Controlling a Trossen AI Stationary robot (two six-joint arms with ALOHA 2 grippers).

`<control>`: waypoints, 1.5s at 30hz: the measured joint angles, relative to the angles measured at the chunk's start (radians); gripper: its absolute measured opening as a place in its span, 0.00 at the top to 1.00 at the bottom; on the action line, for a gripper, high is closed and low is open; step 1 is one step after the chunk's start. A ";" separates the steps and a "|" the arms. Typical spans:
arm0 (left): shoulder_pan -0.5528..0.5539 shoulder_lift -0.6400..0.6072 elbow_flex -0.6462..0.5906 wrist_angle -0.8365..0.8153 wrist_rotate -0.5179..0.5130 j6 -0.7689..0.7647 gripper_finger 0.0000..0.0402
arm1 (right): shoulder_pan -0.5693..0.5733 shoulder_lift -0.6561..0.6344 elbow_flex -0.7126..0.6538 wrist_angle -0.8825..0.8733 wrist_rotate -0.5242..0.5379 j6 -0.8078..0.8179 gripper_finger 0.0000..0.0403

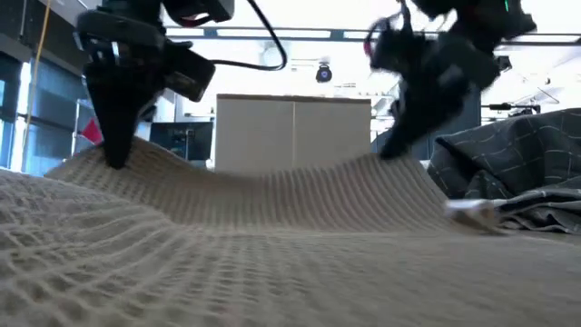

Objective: Fold towel
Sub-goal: Fold the brown kitchen towel

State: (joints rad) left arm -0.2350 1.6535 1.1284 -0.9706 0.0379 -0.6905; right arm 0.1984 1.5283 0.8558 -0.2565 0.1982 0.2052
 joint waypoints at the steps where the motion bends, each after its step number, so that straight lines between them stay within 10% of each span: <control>1: 0.000 0.000 0.009 -0.032 -0.009 0.005 1.00 | 0.002 -0.009 0.035 -0.028 0.020 -0.018 1.00; 19: 0.064 -0.003 0.187 -0.282 -0.382 0.127 1.00 | -0.016 -0.051 0.291 -0.347 0.272 -0.203 1.00; 45: -0.222 0.066 0.178 -0.094 -0.262 -0.216 1.00 | 0.209 -0.043 0.111 -0.346 0.010 -0.056 1.00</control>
State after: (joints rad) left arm -0.4569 1.7196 1.3060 -1.0644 -0.2236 -0.9064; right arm 0.4069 1.4854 0.9665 -0.6029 0.2081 0.1496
